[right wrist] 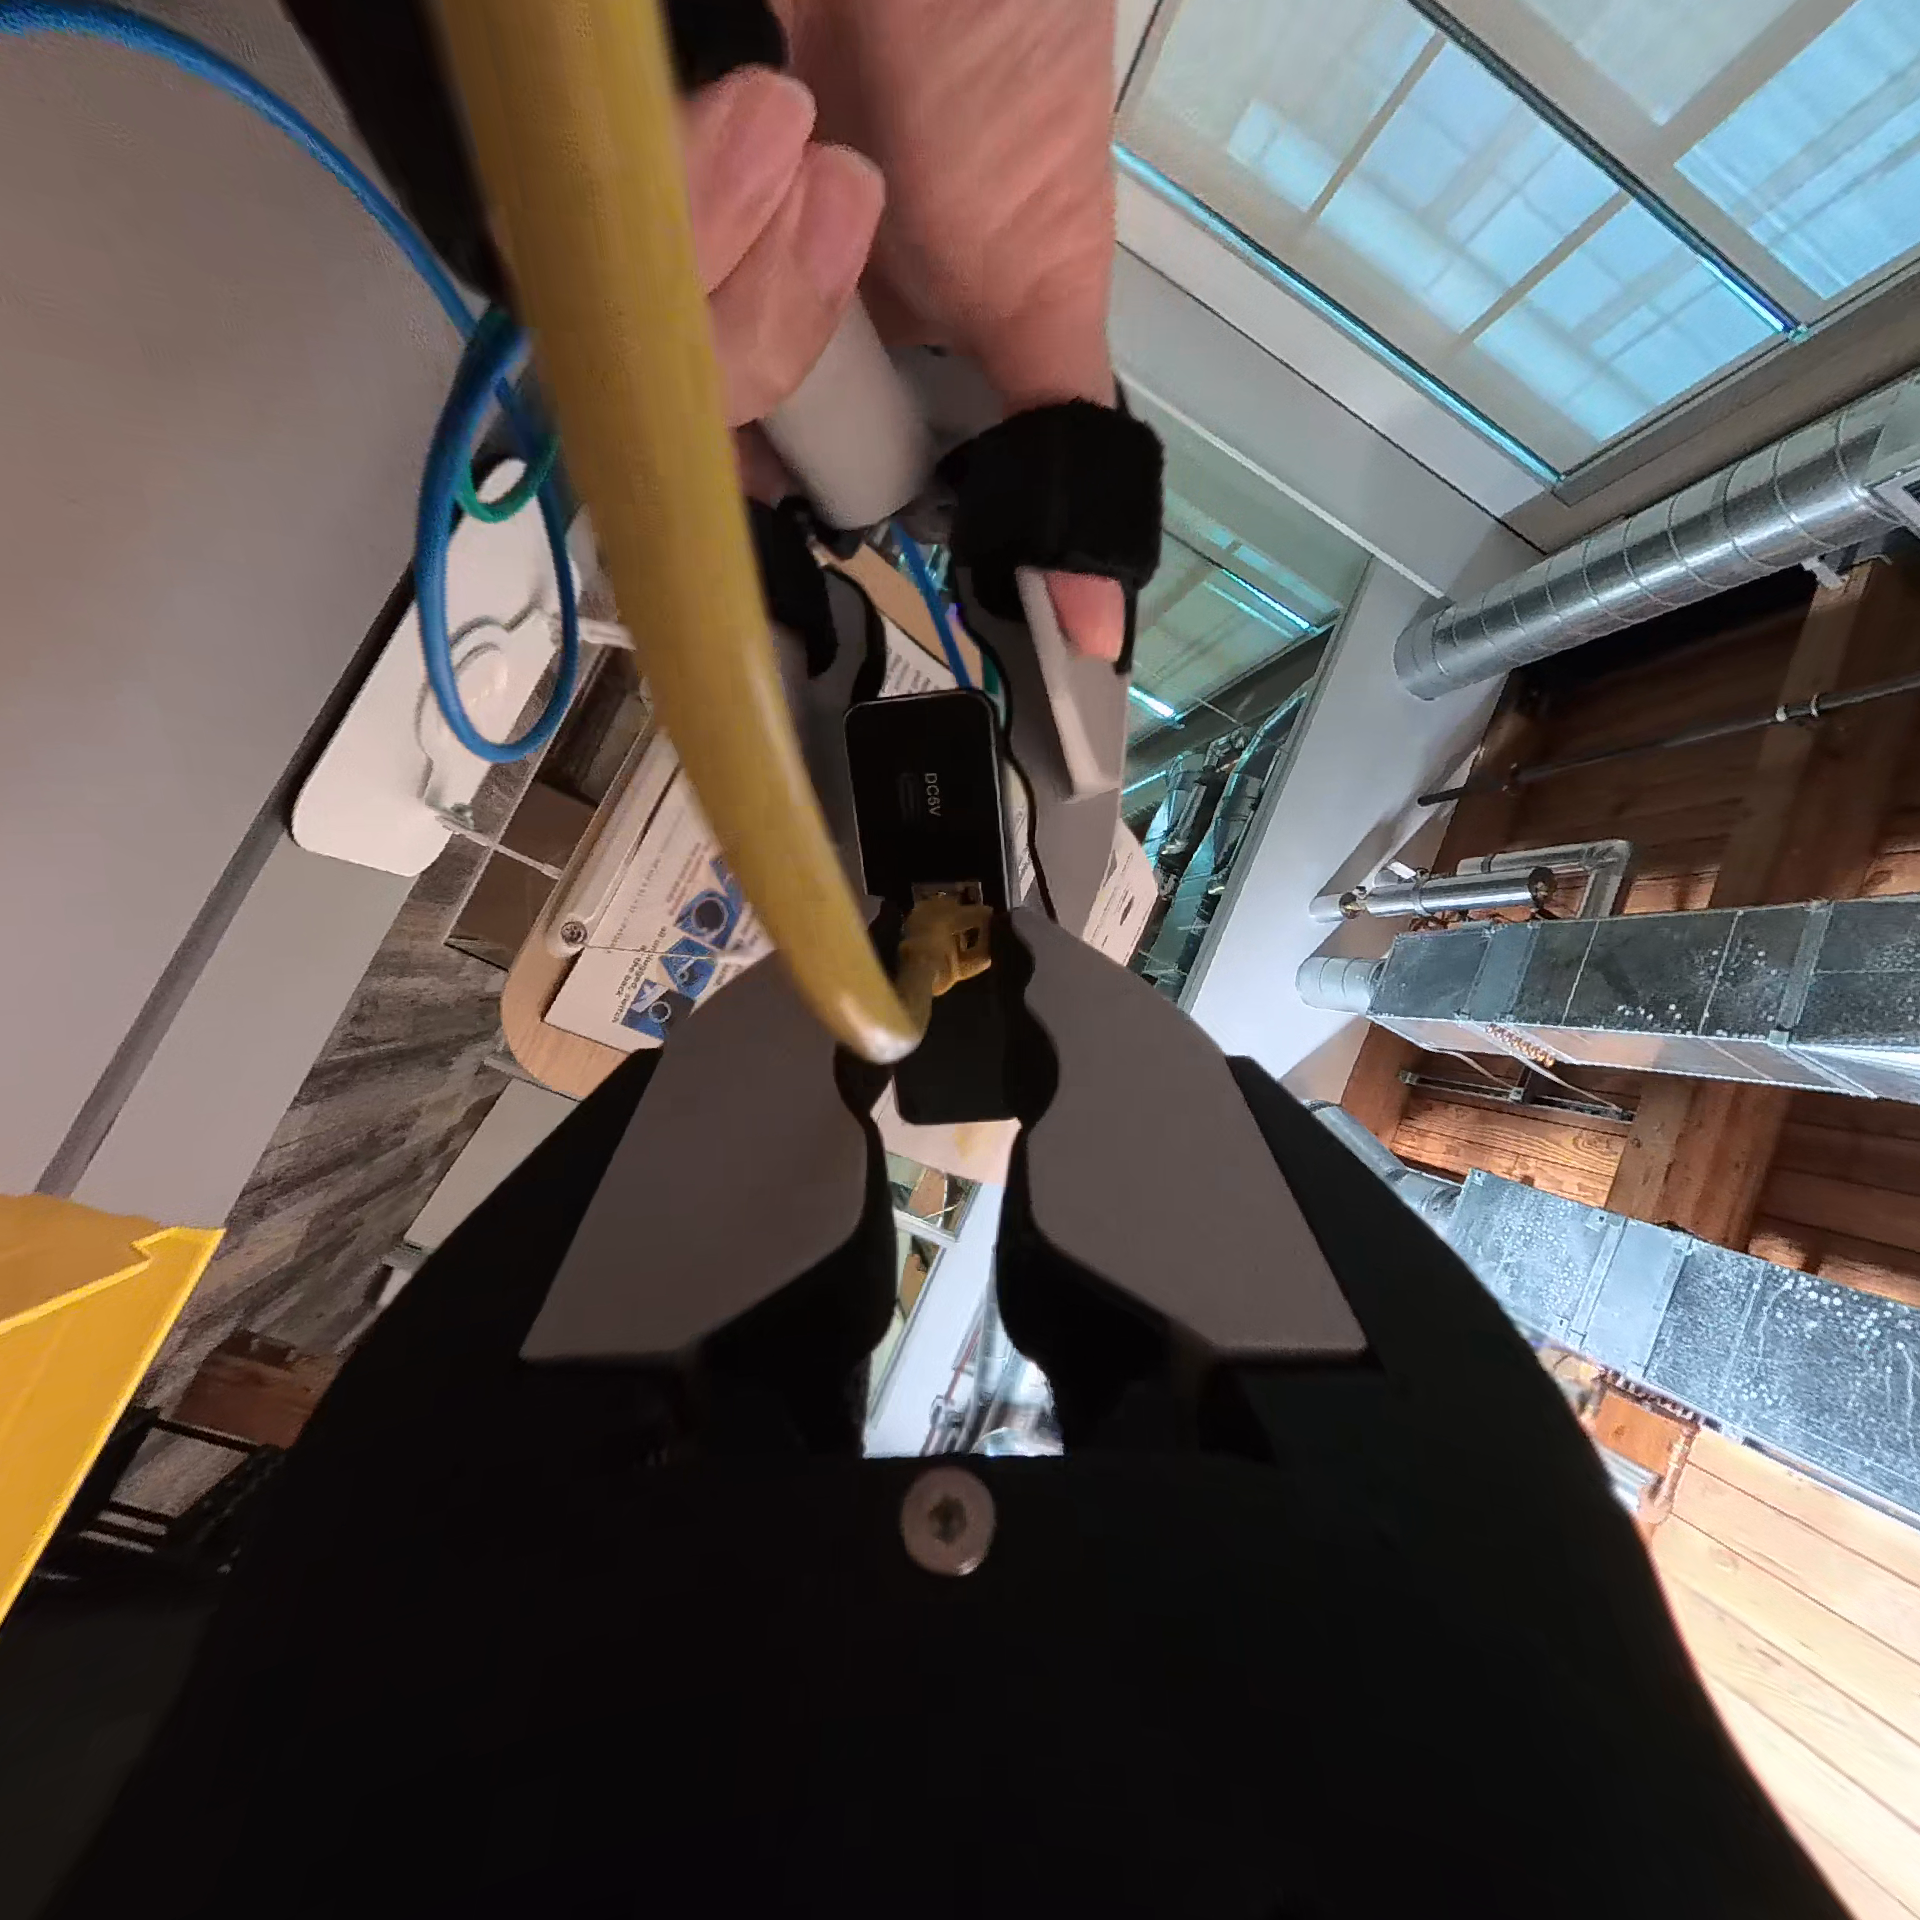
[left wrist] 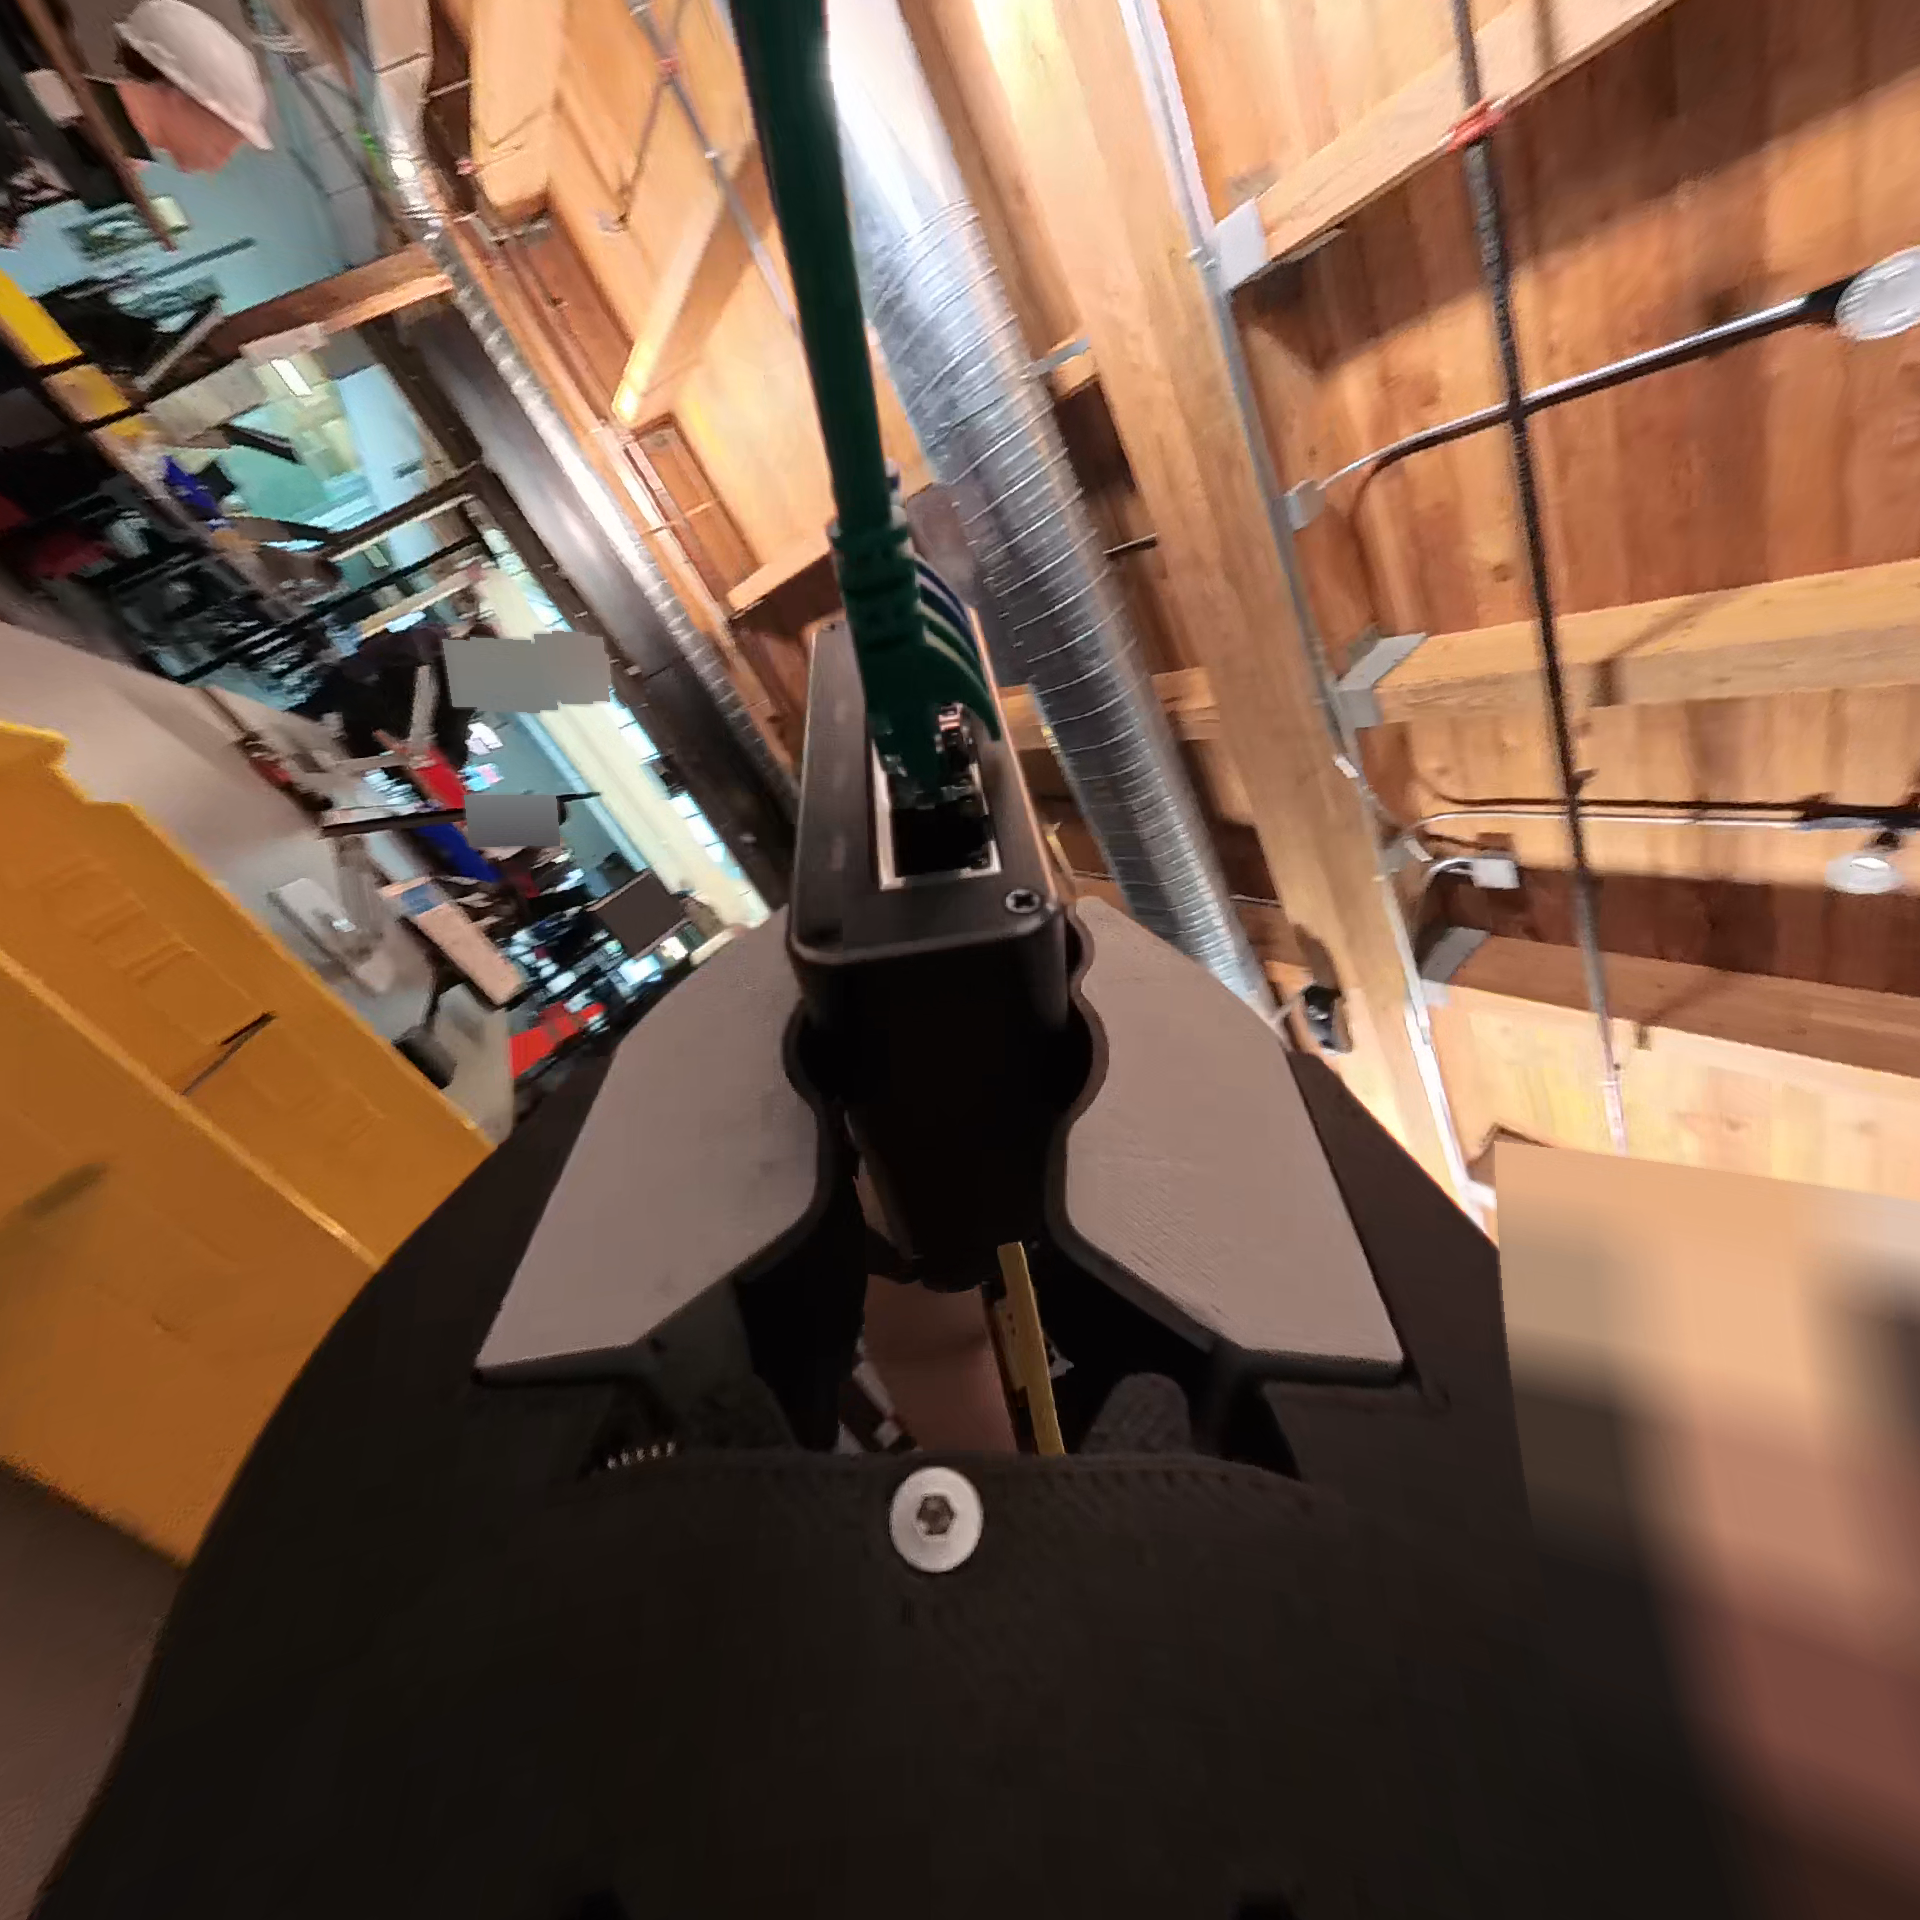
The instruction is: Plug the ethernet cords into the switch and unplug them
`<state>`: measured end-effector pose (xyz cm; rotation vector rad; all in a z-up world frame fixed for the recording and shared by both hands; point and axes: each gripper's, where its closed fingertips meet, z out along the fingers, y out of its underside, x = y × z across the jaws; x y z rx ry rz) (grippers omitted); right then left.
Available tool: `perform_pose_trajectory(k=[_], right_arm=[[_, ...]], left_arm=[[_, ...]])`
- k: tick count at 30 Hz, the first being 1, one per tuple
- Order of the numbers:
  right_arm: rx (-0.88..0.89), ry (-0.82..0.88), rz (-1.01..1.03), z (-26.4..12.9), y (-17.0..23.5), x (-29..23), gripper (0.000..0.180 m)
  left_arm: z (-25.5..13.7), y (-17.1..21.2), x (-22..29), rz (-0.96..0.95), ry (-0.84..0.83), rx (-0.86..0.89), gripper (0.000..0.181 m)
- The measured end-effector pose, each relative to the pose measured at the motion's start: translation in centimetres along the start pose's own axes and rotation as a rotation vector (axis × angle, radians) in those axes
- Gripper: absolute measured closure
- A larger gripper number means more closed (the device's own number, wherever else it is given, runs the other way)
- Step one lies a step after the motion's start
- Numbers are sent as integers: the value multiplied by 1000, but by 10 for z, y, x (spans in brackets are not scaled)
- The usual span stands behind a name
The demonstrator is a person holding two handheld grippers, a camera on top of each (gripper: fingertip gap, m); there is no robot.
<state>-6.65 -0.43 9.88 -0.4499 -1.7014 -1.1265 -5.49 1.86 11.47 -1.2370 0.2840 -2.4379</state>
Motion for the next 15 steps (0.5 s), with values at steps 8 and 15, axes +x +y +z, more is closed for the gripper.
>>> perform_pose_trajectory(k=[8, 15], right_arm=[[-52, -65, 42, 3, 0, -3, 164], [-78, -248, 136, 10, 1, -11, 162]], left_arm=[[-1, -2, 1, 77, -46, -2, 145], [-6, -9, -6, 28, -60, 49, 145]])
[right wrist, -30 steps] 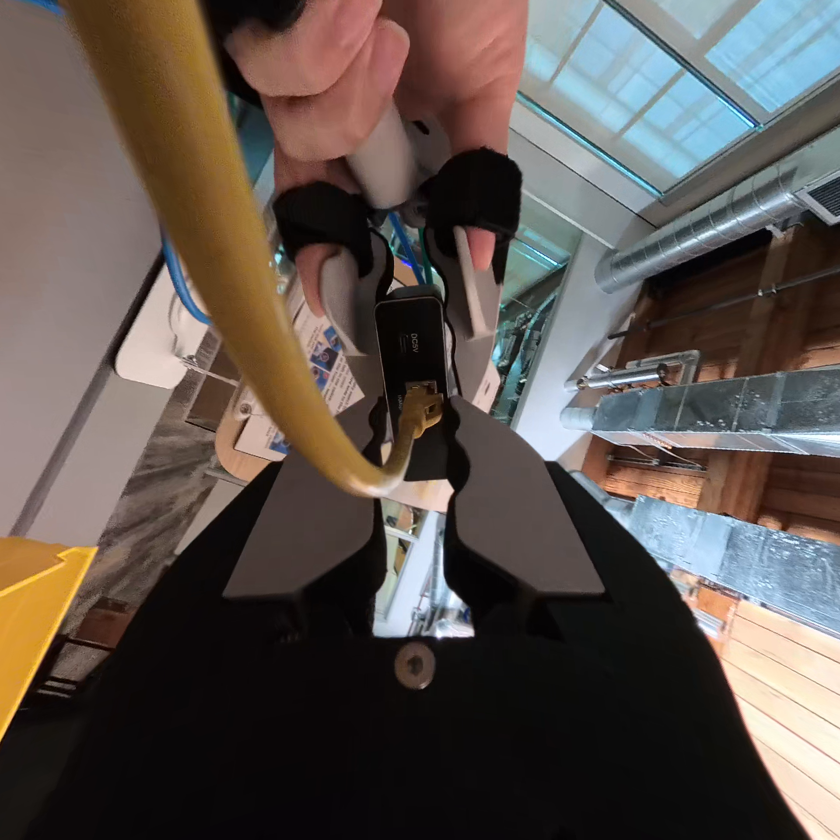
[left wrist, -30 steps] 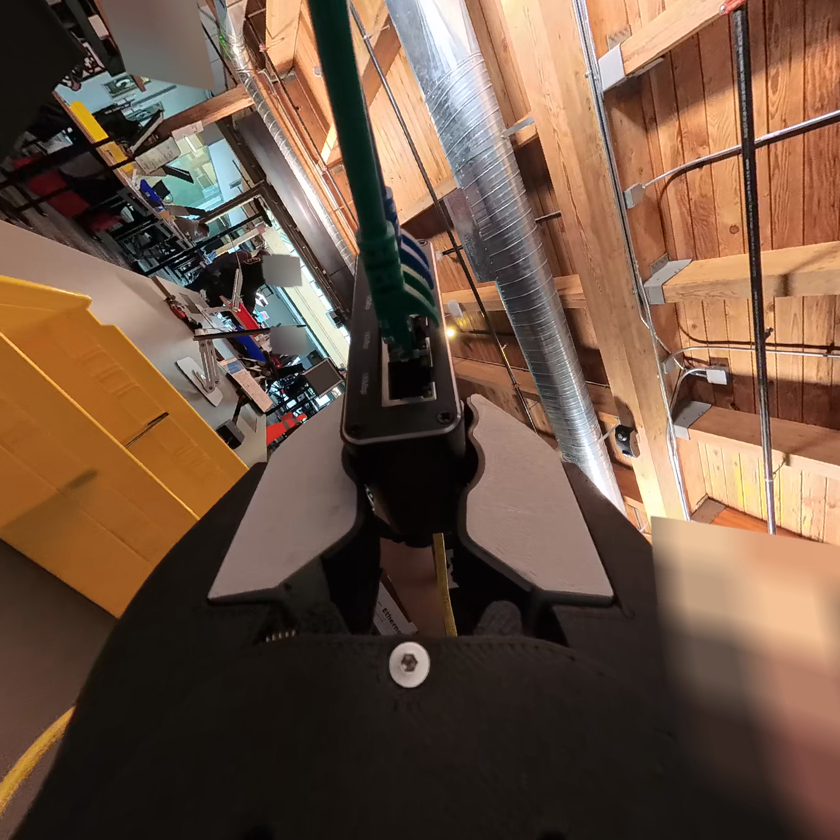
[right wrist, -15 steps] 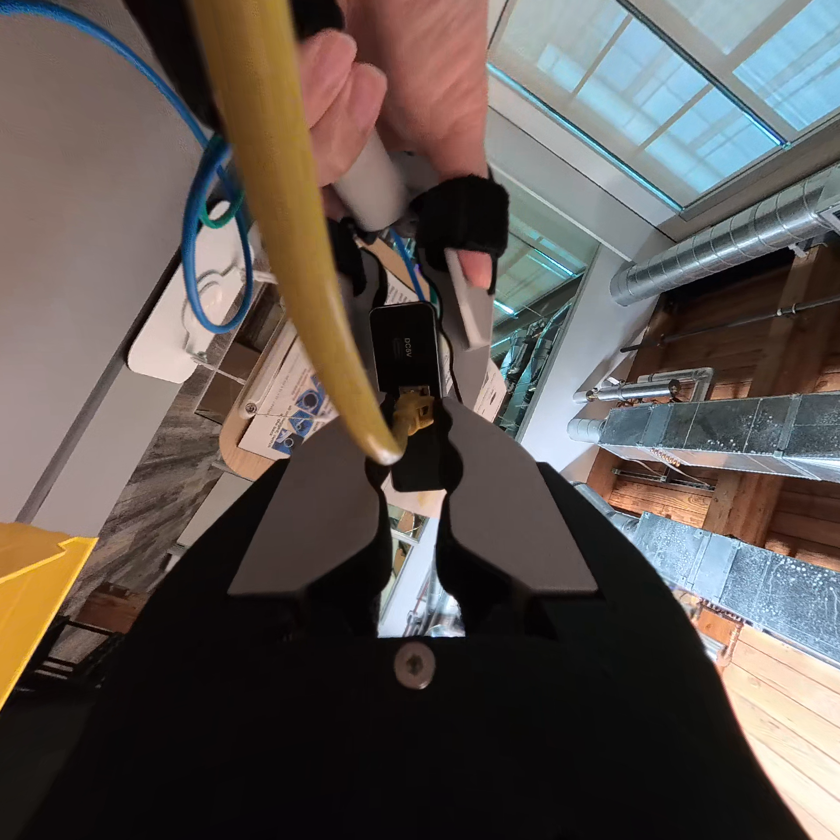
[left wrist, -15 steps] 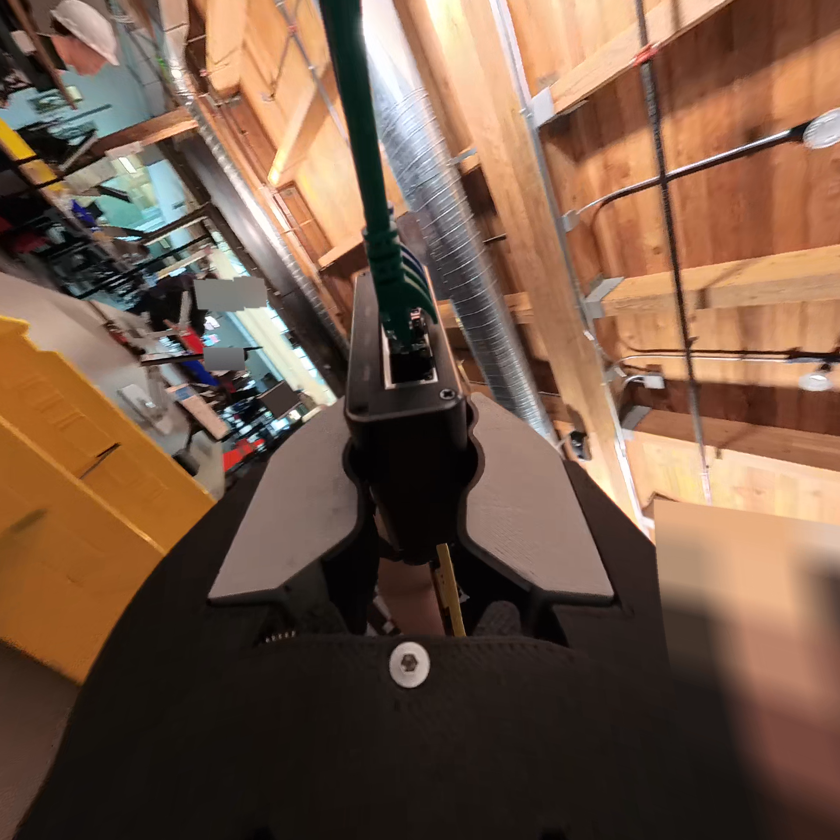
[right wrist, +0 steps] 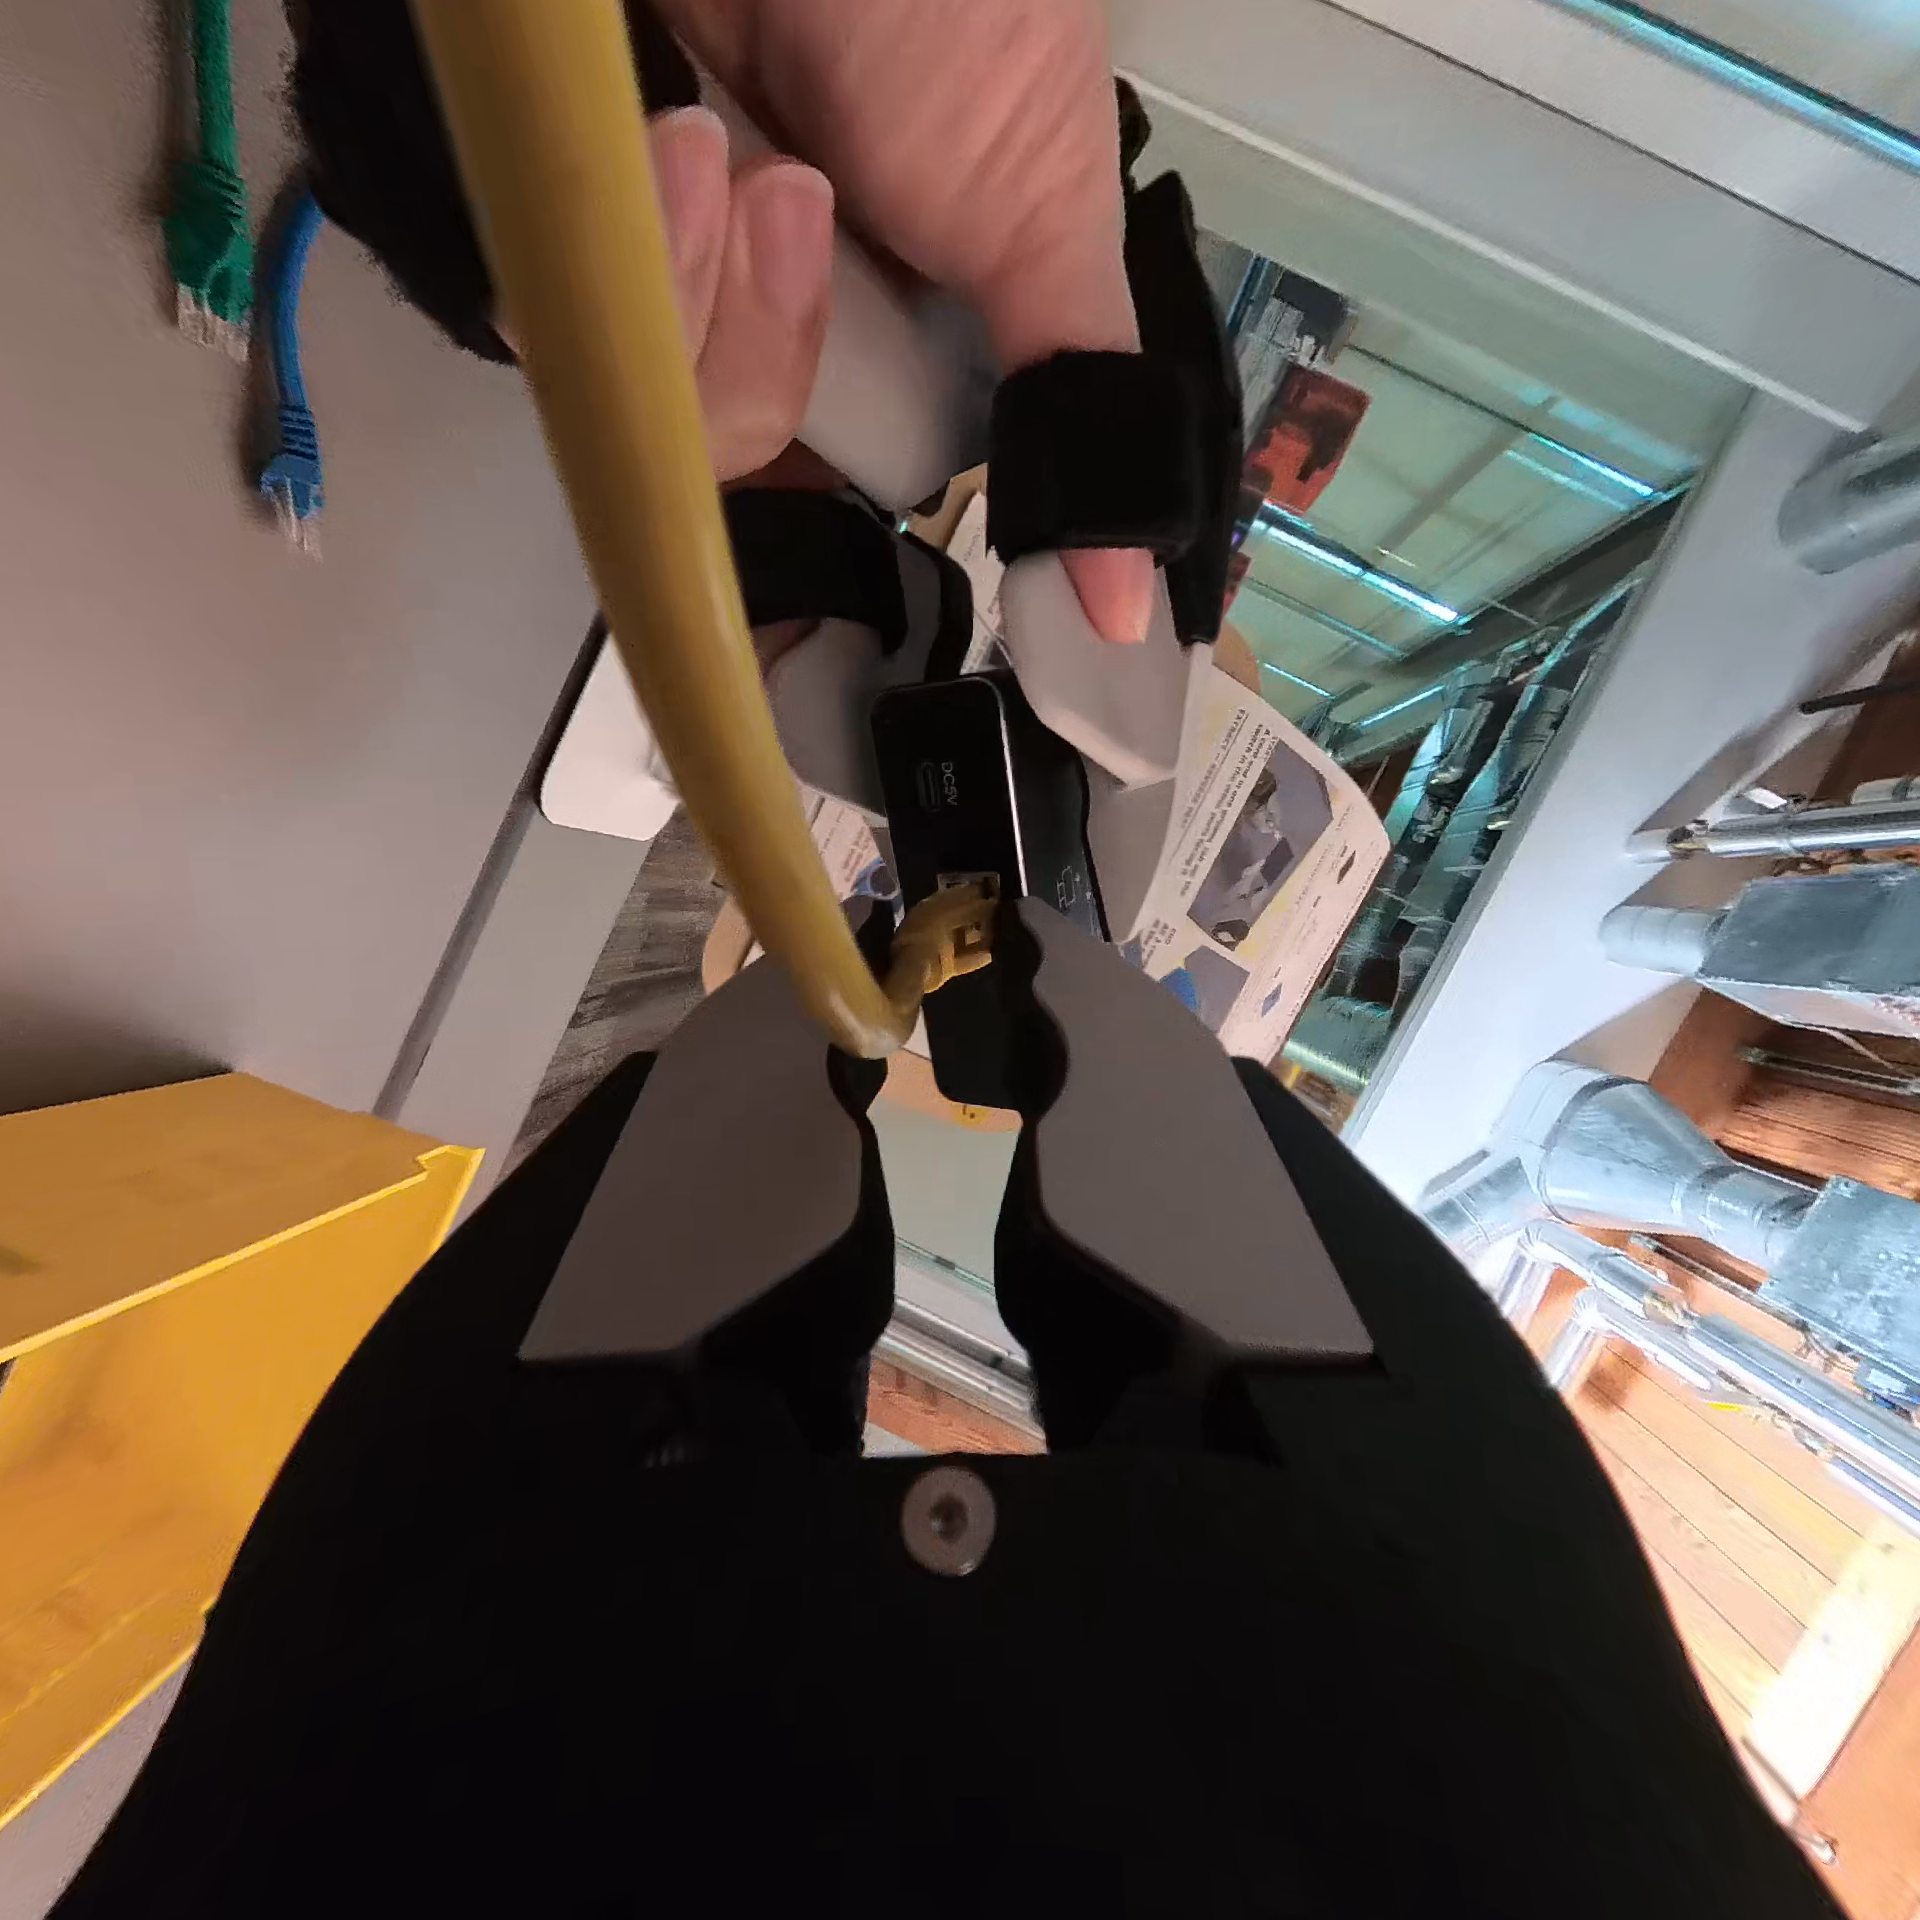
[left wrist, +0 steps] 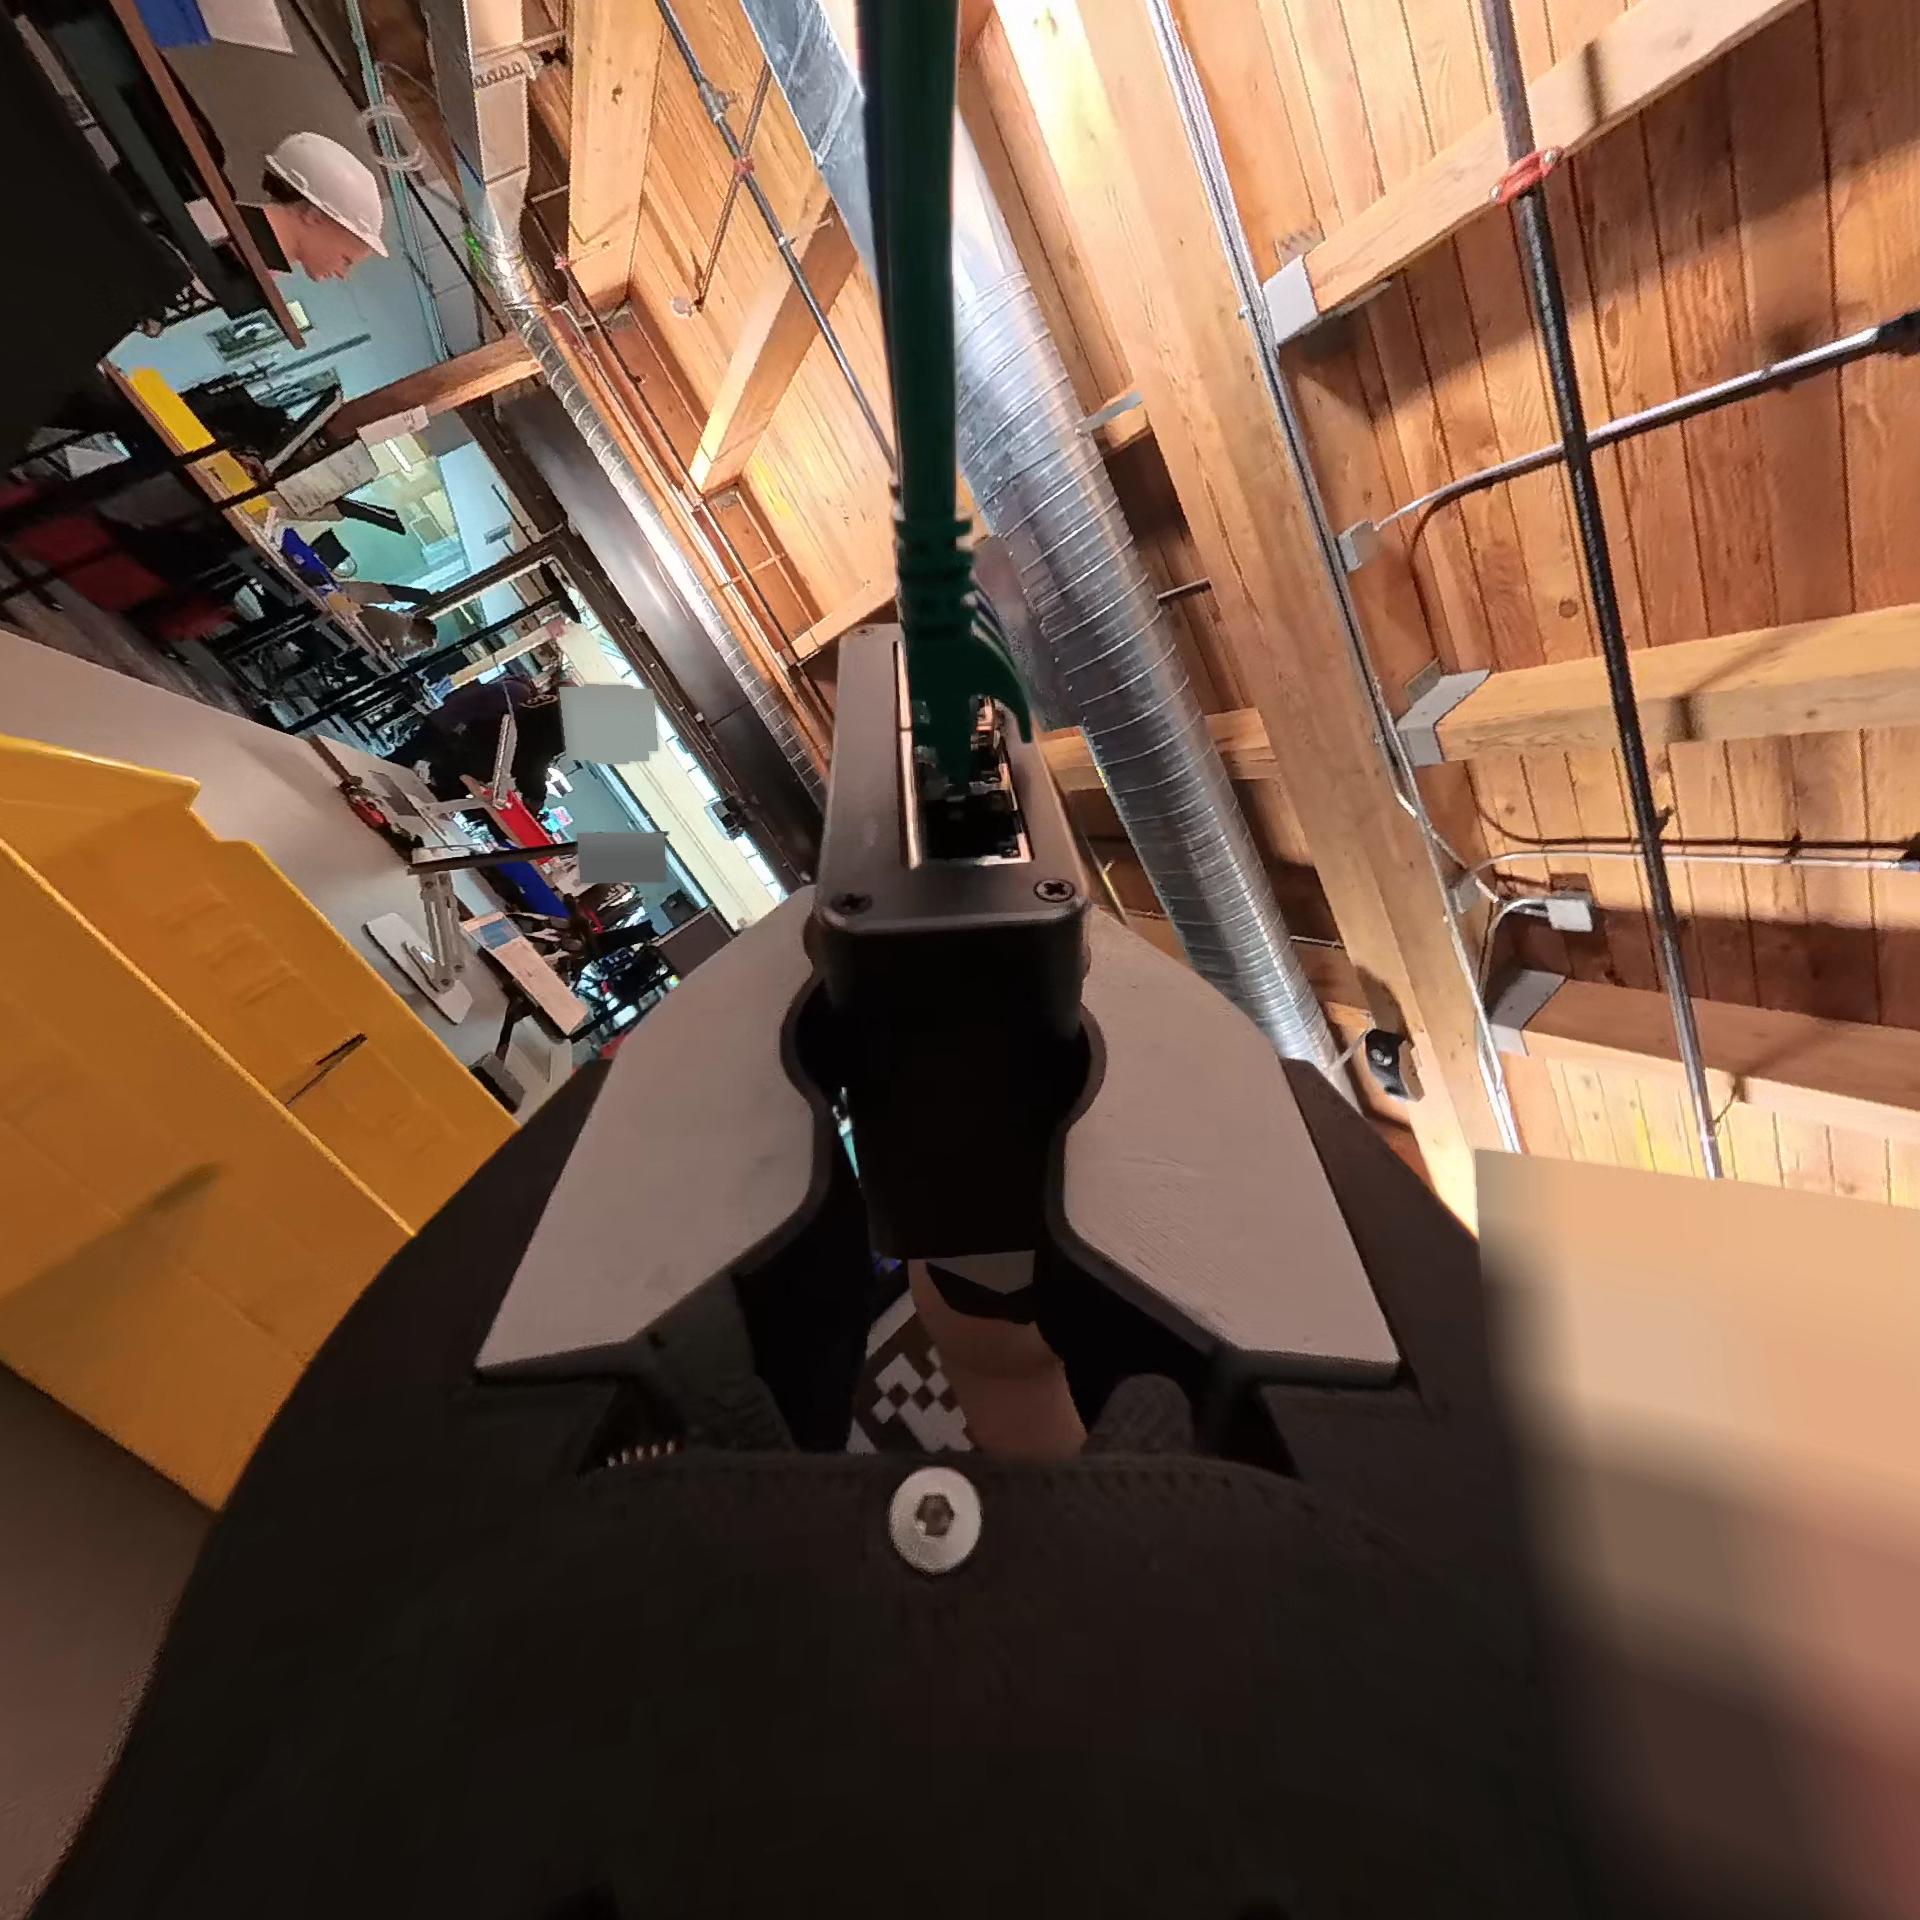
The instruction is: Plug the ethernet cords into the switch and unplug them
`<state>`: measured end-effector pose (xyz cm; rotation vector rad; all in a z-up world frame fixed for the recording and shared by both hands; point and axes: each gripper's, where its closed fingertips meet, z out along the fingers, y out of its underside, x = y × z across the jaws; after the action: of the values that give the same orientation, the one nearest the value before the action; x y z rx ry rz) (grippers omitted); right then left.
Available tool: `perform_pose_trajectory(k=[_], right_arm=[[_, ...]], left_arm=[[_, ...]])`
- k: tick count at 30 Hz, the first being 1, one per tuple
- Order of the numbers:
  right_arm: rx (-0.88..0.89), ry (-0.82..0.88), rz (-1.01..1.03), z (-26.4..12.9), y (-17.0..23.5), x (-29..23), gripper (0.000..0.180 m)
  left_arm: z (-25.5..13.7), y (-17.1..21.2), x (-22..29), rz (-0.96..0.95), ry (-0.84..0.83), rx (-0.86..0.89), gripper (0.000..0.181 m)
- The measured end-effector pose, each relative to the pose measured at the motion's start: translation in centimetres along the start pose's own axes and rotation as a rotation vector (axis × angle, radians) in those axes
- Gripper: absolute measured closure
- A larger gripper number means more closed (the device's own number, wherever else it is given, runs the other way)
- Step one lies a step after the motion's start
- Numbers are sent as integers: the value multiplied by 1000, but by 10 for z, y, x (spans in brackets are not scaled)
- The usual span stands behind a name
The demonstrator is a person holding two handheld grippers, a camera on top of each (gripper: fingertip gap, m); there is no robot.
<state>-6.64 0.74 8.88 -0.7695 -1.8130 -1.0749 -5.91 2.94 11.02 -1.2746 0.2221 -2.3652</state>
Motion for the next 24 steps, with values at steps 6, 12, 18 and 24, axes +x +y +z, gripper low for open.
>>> perform_pose_trajectory(k=[6, 12, 18, 24], right_arm=[[49, -474, 32, -6, -15, -71, 168], [23, -360, 129, 1, -22, -107, 167], [-3, -375, 192, -4, -5, -92, 167], [-50, -465, 426, -38, 52, -80, 166]], left_arm=[[-20, -37, 30, -83, 254, 215, 145], [-46, -57, 89, 304, 64, 169, 145], [-22, -30, 79, 157, 114, 51, 144], [-17, -20, 74, 225, 29, -27, 144]])
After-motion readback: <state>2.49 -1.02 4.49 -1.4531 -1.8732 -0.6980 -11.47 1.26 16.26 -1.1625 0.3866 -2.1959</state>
